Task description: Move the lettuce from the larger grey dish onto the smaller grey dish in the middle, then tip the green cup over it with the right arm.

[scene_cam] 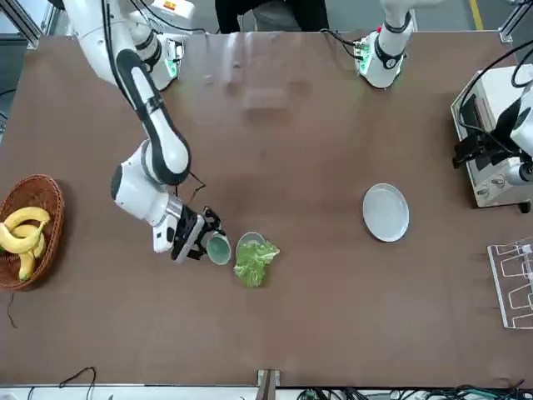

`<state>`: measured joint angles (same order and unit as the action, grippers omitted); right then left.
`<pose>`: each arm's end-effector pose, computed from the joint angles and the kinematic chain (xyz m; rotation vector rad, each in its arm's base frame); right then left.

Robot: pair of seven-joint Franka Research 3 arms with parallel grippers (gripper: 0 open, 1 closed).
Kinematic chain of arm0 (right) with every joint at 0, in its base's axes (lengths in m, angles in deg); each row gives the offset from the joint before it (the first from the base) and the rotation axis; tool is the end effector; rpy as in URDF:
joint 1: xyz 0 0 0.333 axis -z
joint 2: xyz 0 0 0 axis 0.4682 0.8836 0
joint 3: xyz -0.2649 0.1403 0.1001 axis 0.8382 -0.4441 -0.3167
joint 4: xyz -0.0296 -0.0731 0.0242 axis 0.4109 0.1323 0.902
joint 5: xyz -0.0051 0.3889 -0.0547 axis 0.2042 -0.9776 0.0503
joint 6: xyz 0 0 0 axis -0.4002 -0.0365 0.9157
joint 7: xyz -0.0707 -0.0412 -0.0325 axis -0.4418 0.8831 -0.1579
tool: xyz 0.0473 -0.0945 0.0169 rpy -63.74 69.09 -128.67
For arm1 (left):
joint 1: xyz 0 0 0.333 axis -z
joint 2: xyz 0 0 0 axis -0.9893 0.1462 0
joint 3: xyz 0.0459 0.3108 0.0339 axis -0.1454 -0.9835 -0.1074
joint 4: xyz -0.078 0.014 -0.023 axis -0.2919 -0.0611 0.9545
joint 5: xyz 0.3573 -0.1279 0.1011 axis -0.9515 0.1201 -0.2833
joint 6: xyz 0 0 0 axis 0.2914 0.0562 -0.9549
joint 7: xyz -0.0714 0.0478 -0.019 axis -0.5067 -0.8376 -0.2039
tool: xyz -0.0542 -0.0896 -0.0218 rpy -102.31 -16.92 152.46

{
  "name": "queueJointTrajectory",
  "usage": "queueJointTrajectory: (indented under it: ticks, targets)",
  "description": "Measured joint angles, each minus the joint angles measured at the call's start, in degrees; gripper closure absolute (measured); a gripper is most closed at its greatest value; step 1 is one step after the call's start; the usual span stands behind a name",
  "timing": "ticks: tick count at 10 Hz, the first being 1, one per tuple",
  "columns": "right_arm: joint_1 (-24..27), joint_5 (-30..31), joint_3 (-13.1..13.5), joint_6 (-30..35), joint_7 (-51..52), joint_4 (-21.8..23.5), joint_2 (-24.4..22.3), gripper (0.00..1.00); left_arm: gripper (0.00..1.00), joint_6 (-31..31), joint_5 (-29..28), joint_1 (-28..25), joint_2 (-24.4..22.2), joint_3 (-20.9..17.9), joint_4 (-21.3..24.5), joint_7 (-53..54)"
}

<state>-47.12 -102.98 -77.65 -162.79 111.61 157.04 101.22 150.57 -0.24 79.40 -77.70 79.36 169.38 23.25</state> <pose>0.6183 0.2663 0.2799 -2.3721 -0.9384 -0.5377 0.5810 -0.0314 0.6220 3.1314 0.0922 -0.0494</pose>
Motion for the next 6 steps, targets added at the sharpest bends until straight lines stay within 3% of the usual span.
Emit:
queueJointTrajectory:
  ticks: [6]
  targets:
    - [-5.2,-0.02,3.07,1.66,-11.66,-0.13,0.16,0.32,0.0,0.37,-0.21,-1.75,0.03,-0.38,-0.01,0.14]
